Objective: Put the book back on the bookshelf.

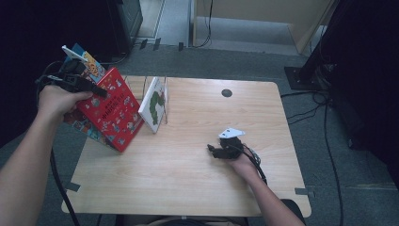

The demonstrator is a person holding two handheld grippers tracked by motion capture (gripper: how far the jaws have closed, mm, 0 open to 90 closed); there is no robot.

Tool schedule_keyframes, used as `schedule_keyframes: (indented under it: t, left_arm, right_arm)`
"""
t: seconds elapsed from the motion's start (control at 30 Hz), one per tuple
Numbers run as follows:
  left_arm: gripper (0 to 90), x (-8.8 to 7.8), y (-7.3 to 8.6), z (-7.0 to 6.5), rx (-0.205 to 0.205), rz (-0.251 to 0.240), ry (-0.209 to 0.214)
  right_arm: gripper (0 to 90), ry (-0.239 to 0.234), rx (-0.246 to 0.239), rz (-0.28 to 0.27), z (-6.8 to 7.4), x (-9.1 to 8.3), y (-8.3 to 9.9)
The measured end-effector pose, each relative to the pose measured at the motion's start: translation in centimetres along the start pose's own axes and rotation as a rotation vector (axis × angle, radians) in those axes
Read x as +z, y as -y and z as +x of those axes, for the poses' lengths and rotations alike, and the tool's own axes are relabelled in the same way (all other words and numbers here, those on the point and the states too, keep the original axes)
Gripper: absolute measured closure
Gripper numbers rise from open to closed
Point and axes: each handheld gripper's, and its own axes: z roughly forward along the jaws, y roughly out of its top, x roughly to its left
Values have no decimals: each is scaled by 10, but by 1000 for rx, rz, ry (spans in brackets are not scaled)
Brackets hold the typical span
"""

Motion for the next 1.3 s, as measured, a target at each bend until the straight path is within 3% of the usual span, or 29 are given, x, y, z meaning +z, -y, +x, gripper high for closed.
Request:
schedule_keyframes:
  t: [0.23, 0.37, 0.73, 1.3]
  left_arm:
    - [766, 7, -4, -2, -2, 41, 15]
    - [787, 6, -6, -1, -16, 50, -4]
    - [795, 7, -17, 4, -61, 24, 5]
    - [796, 13, -51, 7, -89, -11, -30]
  right_arm:
    - [340, -2, 1, 2, 0, 0, 0]
    - [341, -2, -1, 2, 1, 0, 0]
    - [342, -3, 2, 2, 2, 1, -1]
    - [336, -4, 3, 2, 5, 4, -3]
